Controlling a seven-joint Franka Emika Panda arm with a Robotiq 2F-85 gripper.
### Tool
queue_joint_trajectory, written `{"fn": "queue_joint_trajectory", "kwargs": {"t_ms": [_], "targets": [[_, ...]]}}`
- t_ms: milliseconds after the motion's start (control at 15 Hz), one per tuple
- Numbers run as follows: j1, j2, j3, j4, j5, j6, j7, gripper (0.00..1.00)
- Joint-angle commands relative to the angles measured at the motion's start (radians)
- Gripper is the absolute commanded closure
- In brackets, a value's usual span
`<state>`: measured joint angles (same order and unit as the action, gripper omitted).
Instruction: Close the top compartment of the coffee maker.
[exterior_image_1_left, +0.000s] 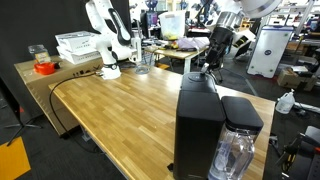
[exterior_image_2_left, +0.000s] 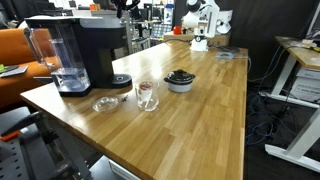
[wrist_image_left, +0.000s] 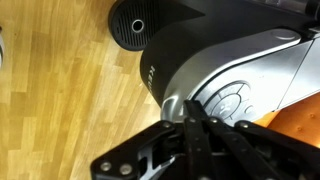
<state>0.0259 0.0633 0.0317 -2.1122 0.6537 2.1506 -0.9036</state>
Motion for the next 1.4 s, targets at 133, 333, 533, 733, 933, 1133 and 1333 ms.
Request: {"fn": "queue_joint_trajectory", "kwargs": {"t_ms": [133, 333, 533, 733, 933, 1133, 1333], "targets": [[-0.004, -0.010, 0.007, 0.005, -0.017, -0.015, -0.005, 1.00], [0.002, -0.045, 0.008, -0.007, -0.080, 0.016, 0.023, 1.00], [0.004, -0.095, 0.006, -0.022, -0.161, 0.043, 0.060, 1.00], [0.007, -0.149, 0.002, -0.047, -0.237, 0.070, 0.116, 1.00], [0.008, -0.201, -0.004, -0.090, -0.299, 0.114, 0.189, 1.00], [0.019, -0.193, -0.018, -0.074, -0.302, 0.091, 0.204, 0.67], [0.023, -0.198, -0.020, -0.081, -0.306, 0.091, 0.212, 0.69]]}}
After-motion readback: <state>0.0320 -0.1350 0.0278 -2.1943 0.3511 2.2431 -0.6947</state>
